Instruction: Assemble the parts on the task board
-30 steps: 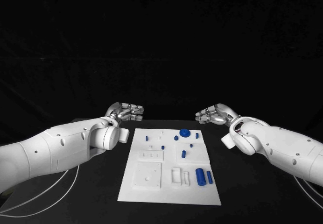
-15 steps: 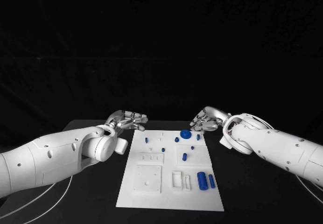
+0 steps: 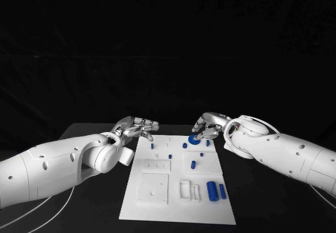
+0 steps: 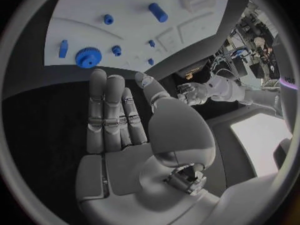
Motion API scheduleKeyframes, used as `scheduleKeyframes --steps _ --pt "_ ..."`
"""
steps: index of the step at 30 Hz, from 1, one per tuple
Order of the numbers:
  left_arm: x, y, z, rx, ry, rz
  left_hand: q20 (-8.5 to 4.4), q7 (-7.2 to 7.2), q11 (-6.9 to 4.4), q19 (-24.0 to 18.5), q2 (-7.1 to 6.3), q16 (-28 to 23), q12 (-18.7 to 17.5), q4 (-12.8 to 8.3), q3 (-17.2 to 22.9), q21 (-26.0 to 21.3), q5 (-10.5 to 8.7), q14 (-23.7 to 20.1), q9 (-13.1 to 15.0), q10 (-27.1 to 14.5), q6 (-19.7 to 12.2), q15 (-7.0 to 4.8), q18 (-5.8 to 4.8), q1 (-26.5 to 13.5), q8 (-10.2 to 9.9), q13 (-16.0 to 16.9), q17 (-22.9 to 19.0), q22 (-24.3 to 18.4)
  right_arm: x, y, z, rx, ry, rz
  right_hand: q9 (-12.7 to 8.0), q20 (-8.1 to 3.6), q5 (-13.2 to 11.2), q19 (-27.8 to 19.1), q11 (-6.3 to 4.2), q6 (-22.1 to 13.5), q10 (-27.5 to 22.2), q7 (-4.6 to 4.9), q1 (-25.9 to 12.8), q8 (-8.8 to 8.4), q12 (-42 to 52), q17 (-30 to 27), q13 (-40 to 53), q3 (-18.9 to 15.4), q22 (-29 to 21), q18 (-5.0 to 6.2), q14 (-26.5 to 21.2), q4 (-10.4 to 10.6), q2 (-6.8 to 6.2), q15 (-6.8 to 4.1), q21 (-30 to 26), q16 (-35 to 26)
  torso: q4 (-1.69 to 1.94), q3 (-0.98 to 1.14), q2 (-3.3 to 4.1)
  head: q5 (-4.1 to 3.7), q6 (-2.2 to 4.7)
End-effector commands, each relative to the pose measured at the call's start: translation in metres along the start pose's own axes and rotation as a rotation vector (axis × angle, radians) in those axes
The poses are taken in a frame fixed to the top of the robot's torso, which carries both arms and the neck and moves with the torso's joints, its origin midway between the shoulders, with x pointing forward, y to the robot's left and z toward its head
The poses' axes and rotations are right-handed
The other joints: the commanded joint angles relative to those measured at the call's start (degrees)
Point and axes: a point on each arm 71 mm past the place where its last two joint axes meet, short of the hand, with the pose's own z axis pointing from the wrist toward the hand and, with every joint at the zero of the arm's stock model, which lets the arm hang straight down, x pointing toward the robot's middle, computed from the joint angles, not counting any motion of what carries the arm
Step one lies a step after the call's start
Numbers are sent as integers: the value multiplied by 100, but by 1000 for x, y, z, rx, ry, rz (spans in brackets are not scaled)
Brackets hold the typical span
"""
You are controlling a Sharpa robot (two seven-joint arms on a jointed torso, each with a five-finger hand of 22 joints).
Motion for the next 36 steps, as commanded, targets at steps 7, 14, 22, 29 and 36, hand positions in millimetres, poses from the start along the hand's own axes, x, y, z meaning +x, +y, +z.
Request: scheduleKeyframes --steps 7,14,22,29,36 --pt "8 -10 -1 30 58 18 -41 -1 16 150 -65 38 -17 90 33 433 -33 -48 -20 -138 -125 -12 145 -40 -17 -1 -91 172 -1 18 7 -1 -40 -172 13 95 30 44 17 33 121 11 127 3 -21 185 0 129 539 248 -82 175 -173 87 -64 445 44 -20 139 -10 42" --pt "11 -15 -3 36 68 26 -16 5 30 91 -100 56 -18 125 14 665 -35 -65 -21 -203 -186 1 201 -44 -13 0 -156 233 3 24 13 2 -51 -214 17 87 16 111 10 118 185 67 59 9 -13 157 3 767 1407 249 -121 265 -406 85 -337 551 76 -31 210 -46 65" --pt "11 -20 -6 42 66 32 71 107 114 38 -107 -4 30 167 -87 660 -13 -115 -8 -149 -103 112 236 -109 23 14 -218 182 8 25 18 21 -26 -246 4 89 -231 279 15 36 196 89 85 7 -19 160 0 1003 1958 232 -110 213 -390 87 -438 628 113 -55 294 -87 102" --pt "12 -28 -7 53 80 43 65 112 74 41 -92 219 12 170 -179 769 -14 -116 -11 57 -83 89 249 -129 -2 10 -94 186 13 24 22 38 16 -254 2 90 -301 438 7 8 216 90 35 5 -18 89 -1 1088 2593 206 -132 232 -387 86 -596 759 148 -79 383 -97 96" --pt "17 -34 -10 58 146 56 -1 98 19 93 -65 600 7 117 -11 1058 193 -51 -13 199 -75 22 275 -103 -6 6 192 316 17 27 24 39 67 -257 -2 102 -314 564 8 -3 186 98 66 12 -24 14 -4 973 2976 182 -138 277 -361 91 -951 798 173 -92 462 -102 105"
